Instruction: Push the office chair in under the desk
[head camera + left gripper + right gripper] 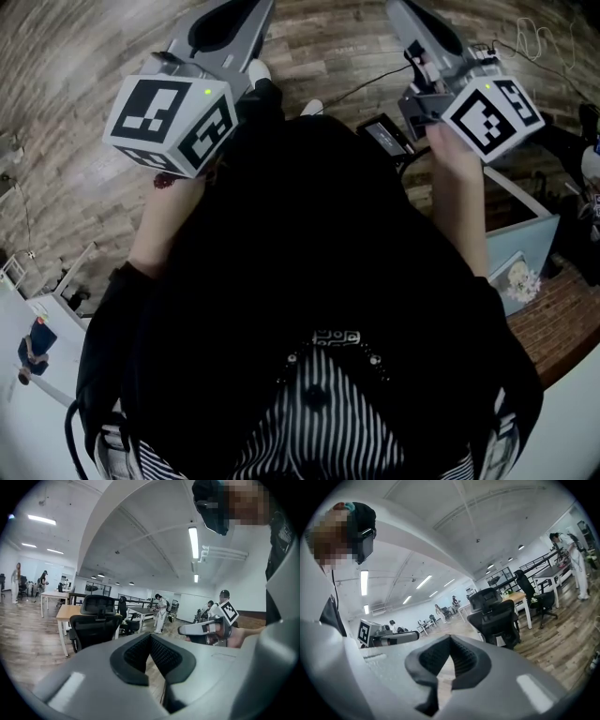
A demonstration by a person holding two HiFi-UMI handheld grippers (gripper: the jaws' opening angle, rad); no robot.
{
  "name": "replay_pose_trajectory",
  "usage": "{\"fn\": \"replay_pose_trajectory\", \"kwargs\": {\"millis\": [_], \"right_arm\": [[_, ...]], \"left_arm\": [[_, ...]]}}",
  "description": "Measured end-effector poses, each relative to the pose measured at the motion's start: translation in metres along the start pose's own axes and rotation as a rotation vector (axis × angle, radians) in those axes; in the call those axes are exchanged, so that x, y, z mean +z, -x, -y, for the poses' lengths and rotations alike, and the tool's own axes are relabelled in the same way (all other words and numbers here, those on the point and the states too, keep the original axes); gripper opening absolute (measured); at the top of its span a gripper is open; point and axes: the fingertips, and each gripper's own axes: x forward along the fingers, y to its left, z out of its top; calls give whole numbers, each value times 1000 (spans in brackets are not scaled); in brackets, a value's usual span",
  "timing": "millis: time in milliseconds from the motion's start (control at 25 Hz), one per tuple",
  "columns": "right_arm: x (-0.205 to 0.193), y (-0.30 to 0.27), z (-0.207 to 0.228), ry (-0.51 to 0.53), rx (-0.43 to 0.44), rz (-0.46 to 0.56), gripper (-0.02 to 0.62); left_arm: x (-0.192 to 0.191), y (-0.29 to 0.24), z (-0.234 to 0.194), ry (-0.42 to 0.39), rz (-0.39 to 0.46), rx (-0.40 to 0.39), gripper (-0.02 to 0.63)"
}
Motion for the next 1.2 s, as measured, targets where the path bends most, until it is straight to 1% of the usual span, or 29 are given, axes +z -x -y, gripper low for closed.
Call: {"fn": "replay_pose_trajectory", "kwargs": {"millis": [80,200,280,360,560,760,920,1200], "right_arm": [[3,-8,5,6,1,-6,0],[15,-22,13,21,-15,3,0],[23,-31,11,32,-34,3,1],[29,-46,9,43,-30,-9,0],[44,-90,22,60,-41,-36,0],[64,-134,40,48,-87,-37,1],[80,-169,39,48,-88,-28,0],[82,-238,32,52,-91,-46,1]], "left_arm": [[1,-8,-7,4,9,-11,-3],[6,-26,-17,10,33,-62,-3],[16,-34,-25,19,59,-95,-3],[27,-41,-39,21,81,-108,-3],[43,-66,-86,32,107,-119,-3],[58,-79,-134,58,117,-122,-3],[65,-83,-171,45,99,-114,-3],[62,-80,-230,51,86,-130,-3]]}}
